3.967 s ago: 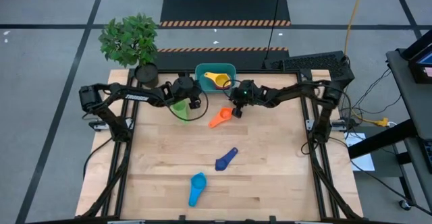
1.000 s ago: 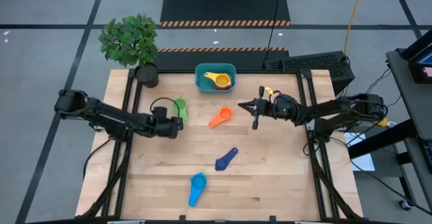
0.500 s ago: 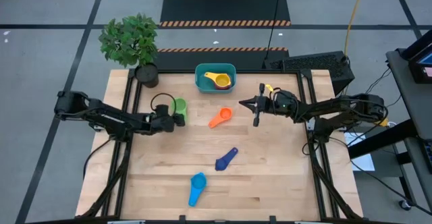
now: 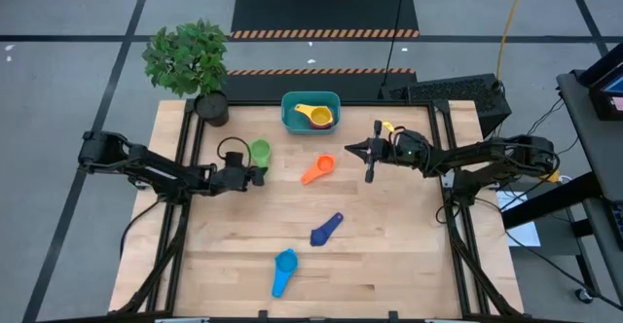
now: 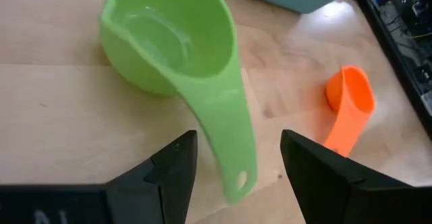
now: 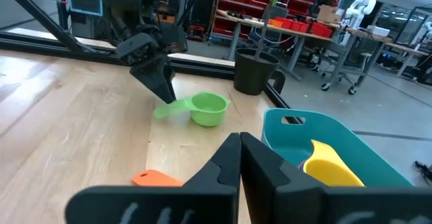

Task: Nest measuring cups in basket
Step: Stack the green measuring cup on top of the yellow measuring cup in the blue bin

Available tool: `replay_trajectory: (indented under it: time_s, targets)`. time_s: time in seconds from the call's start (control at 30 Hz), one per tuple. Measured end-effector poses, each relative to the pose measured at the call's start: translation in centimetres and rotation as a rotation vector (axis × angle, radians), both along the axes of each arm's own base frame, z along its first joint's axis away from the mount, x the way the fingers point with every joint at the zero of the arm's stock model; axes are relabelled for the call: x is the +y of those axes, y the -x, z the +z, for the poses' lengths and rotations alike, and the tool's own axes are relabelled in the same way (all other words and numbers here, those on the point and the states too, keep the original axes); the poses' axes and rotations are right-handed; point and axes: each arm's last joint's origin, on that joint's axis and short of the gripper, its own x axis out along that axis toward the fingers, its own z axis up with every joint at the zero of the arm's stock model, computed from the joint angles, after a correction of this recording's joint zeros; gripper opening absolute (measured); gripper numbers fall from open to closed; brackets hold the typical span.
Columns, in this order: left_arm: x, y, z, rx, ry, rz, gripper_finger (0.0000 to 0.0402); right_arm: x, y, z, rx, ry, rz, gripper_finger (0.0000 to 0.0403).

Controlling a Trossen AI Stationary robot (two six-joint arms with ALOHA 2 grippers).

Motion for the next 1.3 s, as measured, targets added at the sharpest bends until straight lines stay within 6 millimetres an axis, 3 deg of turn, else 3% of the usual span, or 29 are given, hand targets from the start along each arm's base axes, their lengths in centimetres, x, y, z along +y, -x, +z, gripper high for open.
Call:
replay_trajectory:
  time_s: [0.17, 0.43, 0.67, 1.03, 1.3]
  targets:
    - [-0.1, 0.1, -0.2, 0.029, 0.002, -0.028, 0.0203, 0.0, 0.0, 0.1, -0.007, 0.003, 0.000, 0.0000]
    - [-0.1, 0.1, -0.2, 0.069, -0.046, -0.078, 0.0120, 0.0, 0.0, 0.1, -0.007, 0.002, 0.001, 0.0000]
    - [0.0, 0.6, -0.7, 0.192, -0.113, -0.100, 0.0073, 0.1, 0.0, 0.1, -0.008, -0.004, 0.022, 0.0000]
    - [1.3, 1.1, -0.9, 0.299, -0.231, -0.020, 0.0023, 0.1, 0.0, 0.1, -0.008, -0.004, 0.022, 0.0000]
    - [2.5, 1.8, -0.9, 0.359, -0.222, 0.042, 0.0004, 0.1, 0.0, 0.0, -0.007, -0.019, 0.021, 0.0000]
